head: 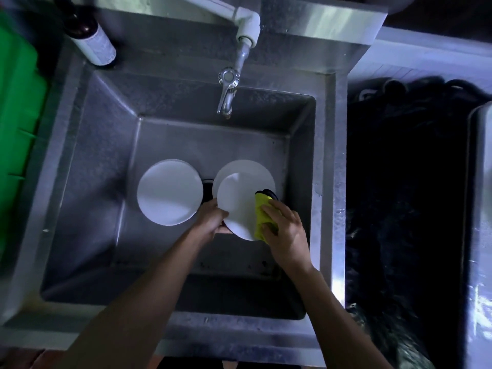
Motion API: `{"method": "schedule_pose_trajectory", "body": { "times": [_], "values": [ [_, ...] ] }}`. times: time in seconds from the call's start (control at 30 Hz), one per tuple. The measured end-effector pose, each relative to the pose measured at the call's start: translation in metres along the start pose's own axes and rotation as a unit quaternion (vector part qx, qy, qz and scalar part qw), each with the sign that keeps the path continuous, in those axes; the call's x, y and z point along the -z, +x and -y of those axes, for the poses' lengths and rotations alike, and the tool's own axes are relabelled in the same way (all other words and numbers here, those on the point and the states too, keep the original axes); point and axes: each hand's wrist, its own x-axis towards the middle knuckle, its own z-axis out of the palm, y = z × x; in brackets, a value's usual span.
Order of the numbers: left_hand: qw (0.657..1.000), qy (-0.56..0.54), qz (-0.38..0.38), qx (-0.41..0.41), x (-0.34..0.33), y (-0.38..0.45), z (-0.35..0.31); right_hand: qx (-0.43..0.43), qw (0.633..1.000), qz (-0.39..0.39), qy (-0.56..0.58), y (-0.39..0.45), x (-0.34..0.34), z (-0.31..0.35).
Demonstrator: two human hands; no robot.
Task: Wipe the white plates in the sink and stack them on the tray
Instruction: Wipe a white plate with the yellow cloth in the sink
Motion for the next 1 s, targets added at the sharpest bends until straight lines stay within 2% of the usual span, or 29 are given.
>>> {"method": "schedule_pose_trajectory", "body": {
  "times": [0.2,0.53,0.7,0.87,1.0],
  "values": [
    [0.999,-0.013,-0.02,-0.033,0.012,-0.05,-0.007,0.002,1.0,-0.001,0.001,-0.011,0.021,0.011],
    [0.989,-0.099,0.02,-0.112,0.018,-0.136,-0.02,0.072,0.997,0.002,-0.019,-0.02,0.055,0.048],
    [0.984,-0.1,0.019,-0.144,0.016,-0.164,-0.033,0.112,0.991,-0.005,-0.069,-0.023,0.06,0.056],
    [0.982,-0.1,0.016,-0.159,0.017,-0.182,-0.039,0.142,0.985,0.021,-0.092,-0.017,0.066,0.052],
    [0.982,-0.087,0.014,-0.168,0.019,-0.189,-0.044,0.122,0.988,0.023,-0.093,-0.008,0.07,0.06]
  ]
}}
